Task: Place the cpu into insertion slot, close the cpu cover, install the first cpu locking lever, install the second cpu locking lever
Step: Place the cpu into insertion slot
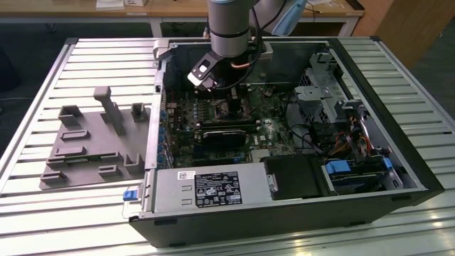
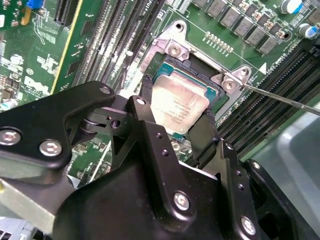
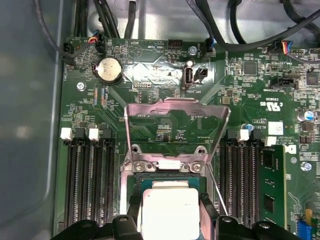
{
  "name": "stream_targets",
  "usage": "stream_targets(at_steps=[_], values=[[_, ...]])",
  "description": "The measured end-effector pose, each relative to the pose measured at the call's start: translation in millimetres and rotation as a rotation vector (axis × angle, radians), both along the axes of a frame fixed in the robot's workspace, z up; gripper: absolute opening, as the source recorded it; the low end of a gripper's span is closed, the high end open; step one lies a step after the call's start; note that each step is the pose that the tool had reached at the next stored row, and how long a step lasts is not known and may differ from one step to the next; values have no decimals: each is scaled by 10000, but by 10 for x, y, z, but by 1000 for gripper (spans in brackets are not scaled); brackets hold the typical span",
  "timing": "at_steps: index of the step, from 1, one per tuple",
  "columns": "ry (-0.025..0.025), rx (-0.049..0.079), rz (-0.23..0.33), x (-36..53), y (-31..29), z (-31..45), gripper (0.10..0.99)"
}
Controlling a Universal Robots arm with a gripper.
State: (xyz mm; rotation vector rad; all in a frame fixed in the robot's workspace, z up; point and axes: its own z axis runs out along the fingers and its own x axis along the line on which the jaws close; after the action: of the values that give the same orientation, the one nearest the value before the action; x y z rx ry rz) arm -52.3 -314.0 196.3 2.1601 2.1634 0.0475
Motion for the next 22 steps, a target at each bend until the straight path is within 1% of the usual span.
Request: stream_targets(at_steps=[7,8,11,12,22], values=[[1,35,1,-5,-1,-21,541],[1,54,1,-5,-1,-21,541],[0,165,1,-5,0,-24,541],[-1,178,0,-5,0,-26,541],[-3,182,-2,-15,0,-38,541]])
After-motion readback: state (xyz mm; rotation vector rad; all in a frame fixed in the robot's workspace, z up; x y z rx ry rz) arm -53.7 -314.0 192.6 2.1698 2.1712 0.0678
